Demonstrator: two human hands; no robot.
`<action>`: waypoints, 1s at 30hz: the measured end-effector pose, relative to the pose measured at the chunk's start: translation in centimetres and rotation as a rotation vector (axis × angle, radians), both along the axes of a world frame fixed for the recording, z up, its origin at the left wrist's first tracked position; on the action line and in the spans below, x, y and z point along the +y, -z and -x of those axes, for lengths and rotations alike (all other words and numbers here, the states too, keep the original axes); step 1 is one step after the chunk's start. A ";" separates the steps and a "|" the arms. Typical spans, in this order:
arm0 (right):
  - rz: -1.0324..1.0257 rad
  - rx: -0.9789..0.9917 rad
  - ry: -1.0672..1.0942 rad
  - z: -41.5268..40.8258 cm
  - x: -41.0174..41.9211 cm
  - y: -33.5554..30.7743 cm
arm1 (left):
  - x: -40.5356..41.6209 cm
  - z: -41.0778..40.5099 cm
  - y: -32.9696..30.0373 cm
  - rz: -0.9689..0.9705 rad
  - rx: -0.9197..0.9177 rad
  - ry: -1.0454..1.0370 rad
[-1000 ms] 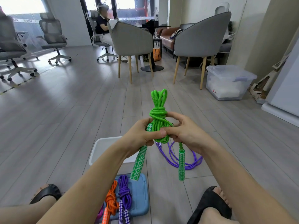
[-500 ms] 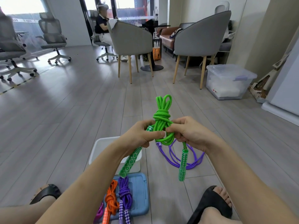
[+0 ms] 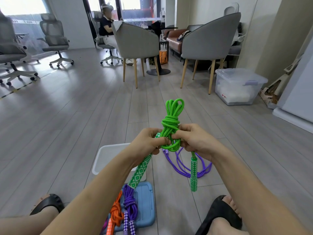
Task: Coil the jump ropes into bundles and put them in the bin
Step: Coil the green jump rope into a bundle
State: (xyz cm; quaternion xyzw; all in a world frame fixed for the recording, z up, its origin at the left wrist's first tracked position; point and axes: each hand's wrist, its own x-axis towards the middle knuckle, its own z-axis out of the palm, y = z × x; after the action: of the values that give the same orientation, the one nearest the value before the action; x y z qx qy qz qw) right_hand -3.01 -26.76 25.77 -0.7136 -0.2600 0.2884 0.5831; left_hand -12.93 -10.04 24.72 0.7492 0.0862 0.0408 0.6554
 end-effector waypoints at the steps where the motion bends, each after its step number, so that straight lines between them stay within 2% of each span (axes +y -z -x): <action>1: -0.004 -0.002 0.001 0.0 0.0 0.0 | 0.0 0.0 0.0 0.020 0.004 0.010; 4: 0.000 -0.039 0.010 -0.2 -0.1 0.0 | 0.3 0.1 -0.2 0.009 0.014 0.038; 10: 0.011 -0.100 0.009 -0.4 -0.3 0.0 | 0.7 -0.1 -0.2 -0.189 -0.024 -0.037; 17: -0.020 0.017 -0.019 -0.4 0.0 0.7 | 0.8 -0.4 0.7 -0.146 -0.048 -0.059; 25: 0.060 -0.098 -0.022 -0.2 -0.4 0.1 | 0.6 -0.6 1.2 -0.080 -0.043 -0.065; 30: -0.017 -0.136 -0.018 0.8 -0.5 -0.5 | 0.4 -0.3 0.7 -0.099 -0.012 0.001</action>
State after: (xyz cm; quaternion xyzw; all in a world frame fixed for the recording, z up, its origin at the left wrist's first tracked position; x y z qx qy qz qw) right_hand -3.82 -27.23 26.27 -0.7242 -0.3078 0.2423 0.5675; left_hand -12.64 -9.64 24.06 0.7804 0.0800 0.0493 0.6182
